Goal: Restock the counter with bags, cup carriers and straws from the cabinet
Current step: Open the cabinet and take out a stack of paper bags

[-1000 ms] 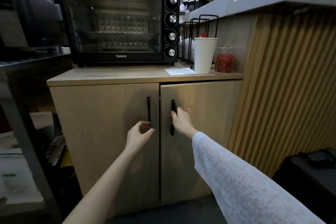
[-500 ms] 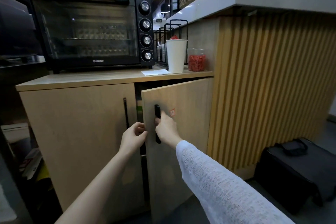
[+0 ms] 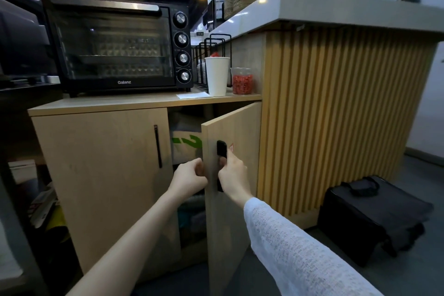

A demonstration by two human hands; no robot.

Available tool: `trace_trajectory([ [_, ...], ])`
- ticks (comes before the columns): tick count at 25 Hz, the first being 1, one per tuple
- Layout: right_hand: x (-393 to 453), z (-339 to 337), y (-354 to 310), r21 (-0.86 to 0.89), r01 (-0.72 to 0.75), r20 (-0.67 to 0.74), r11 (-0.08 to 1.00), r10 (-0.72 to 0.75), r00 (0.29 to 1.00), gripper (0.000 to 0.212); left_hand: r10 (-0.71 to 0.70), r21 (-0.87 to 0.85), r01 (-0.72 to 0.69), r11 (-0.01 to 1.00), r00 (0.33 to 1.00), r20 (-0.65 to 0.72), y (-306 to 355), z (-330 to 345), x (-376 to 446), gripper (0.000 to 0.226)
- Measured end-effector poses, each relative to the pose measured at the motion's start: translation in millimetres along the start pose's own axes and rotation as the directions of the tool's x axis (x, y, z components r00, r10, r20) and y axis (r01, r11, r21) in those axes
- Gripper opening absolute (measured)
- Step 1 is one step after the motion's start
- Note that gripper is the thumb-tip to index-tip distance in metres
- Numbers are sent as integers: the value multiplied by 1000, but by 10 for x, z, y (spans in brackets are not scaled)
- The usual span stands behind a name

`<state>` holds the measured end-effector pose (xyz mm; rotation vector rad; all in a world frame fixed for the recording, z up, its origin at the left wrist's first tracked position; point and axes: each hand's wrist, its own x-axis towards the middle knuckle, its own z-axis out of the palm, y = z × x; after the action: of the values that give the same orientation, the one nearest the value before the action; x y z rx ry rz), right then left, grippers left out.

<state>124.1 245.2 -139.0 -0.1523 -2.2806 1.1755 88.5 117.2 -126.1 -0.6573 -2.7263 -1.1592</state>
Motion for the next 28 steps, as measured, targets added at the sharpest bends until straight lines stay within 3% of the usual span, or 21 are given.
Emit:
trace_trajectory([
  [6, -160, -576, 278, -35, 2, -35, 999, -3, 999, 36, 69, 53, -79, 996, 985, 160, 597, 292, -138, 38],
  [12, -272, -1205, 462, -90, -71, -25, 993, 69, 997, 26, 137, 19, -149, 989, 946, 294, 1125, 622, -280, 31],
  [16, -229, -1598, 620, 10, -136, -63, 991, 136, 989, 22, 205, 88, -252, 964, 910, 361, 1426, 891, -333, 36],
  [22, -100, -1856, 877, 108, -220, -112, 969, 232, 966, 23, 266, 112, -349, 931, 854, 448, 1438, 1236, -342, 68],
  [28, 25, -1930, 1034, 91, -246, -141, 965, 257, 956, 22, 279, 43, -339, 940, 835, 475, 1374, 1325, -200, 69],
])
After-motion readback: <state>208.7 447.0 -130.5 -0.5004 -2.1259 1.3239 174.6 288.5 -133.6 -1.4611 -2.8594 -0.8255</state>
